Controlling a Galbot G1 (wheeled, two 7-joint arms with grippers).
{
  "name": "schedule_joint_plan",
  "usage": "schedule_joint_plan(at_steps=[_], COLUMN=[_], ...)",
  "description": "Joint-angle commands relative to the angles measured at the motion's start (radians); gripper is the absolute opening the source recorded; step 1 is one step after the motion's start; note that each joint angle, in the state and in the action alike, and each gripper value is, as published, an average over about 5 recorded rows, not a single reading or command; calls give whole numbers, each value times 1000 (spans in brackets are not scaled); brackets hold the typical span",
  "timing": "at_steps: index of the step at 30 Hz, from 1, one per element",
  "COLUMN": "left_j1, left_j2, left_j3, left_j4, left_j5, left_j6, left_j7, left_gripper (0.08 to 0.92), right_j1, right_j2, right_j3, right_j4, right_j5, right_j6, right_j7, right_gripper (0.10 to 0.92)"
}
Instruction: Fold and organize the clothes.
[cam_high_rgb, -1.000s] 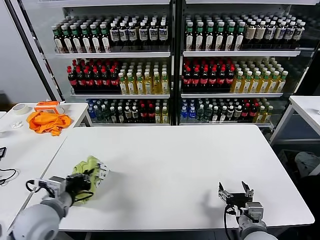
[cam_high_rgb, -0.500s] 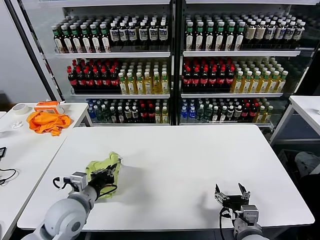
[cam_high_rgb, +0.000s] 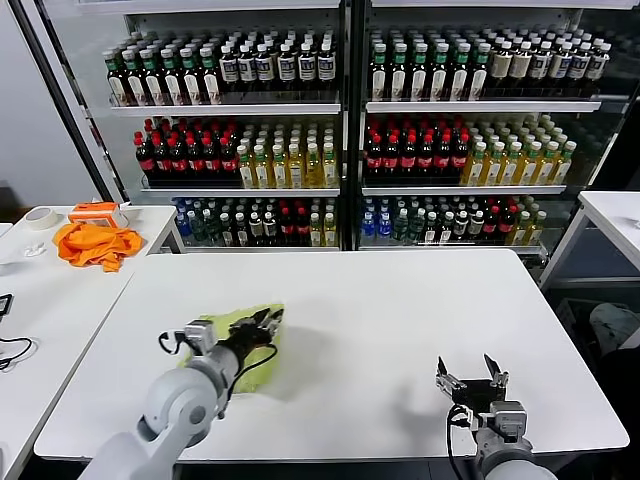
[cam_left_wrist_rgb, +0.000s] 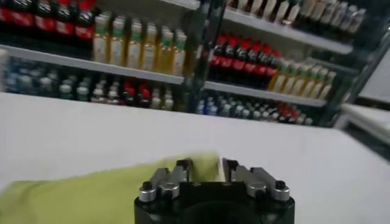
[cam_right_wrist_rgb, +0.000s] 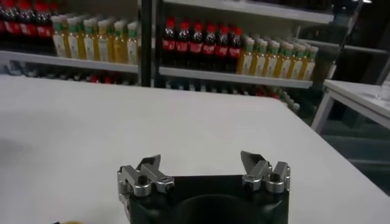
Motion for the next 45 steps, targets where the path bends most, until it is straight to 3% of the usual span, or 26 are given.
schedule_joint_plan(at_steps=[1, 7, 10, 14, 20, 27, 41, 45], left_j1=[-137, -86, 8, 154, 309, 401, 421, 423], left_j2=[-135, 43, 122, 170, 164, 137, 109, 100], left_j3=[43, -99, -195, -319, -416, -463, -457, -453], left_j4=[69, 24, -4, -45, -112, -125, -122, -122], left_j5=[-27, 53, 155, 283, 308, 350, 399, 418], left_j6=[-96, -142, -177, -223, -232, -236, -237, -236], left_j7=[63, 137, 197, 258, 267, 266, 262, 260], left_gripper=[435, 608, 695, 795, 822, 823, 823, 823], right_j1=[7, 67, 132, 238, 401, 557, 676, 686], right_j2=[-27, -33, -17, 12, 65, 134, 228, 239], right_j3=[13, -68, -166, -294, -468, -557, -581, -568], right_j4=[23, 7, 5, -14, -135, -301, -532, -574], right_j5=[3, 46, 115, 215, 326, 392, 422, 414], right_j6=[51, 61, 58, 44, 13, -42, -64, -52], right_j7=[-103, -135, -152, -177, -186, -129, -107, -117], right_gripper=[823, 823, 823, 823, 823, 823, 820, 750])
